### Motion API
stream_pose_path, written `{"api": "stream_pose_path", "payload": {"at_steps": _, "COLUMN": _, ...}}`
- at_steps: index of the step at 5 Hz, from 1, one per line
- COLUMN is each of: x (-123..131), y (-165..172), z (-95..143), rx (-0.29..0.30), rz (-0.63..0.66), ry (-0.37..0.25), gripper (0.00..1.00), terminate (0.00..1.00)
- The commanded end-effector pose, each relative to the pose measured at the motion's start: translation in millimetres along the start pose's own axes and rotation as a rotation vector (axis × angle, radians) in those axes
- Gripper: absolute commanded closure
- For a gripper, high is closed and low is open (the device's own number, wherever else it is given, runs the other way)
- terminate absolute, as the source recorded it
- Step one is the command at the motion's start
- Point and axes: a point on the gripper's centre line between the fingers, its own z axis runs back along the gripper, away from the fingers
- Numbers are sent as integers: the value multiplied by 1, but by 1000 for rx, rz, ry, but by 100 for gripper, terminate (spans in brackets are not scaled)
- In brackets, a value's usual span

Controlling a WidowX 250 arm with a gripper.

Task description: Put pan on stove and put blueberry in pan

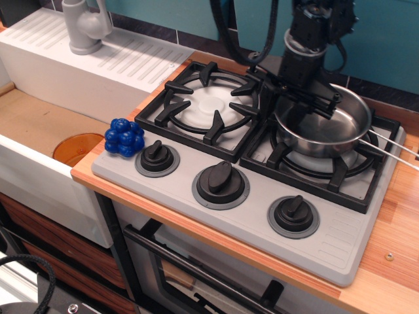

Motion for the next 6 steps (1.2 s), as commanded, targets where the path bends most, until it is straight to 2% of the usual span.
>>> {"api": "stream_pose_path", "payload": {"at_steps": 1, "x": 17, "y": 8, "z": 38, "rx": -15, "rz": -30, "ry": -44, "gripper": 100, "terminate": 0}}
{"api": "stream_pose_path", "payload": {"at_steps": 4, "x": 21, "y": 33, "z": 122, "rx": 100, "rz": -50, "ry": -3, "gripper": 100, "terminate": 0}}
{"api": "stream_pose_path", "payload": {"at_steps": 6, "x": 35, "y": 79, "z": 128, "rx": 131, "rz": -128, "ry": -27, "gripper": 100, "terminate": 0}}
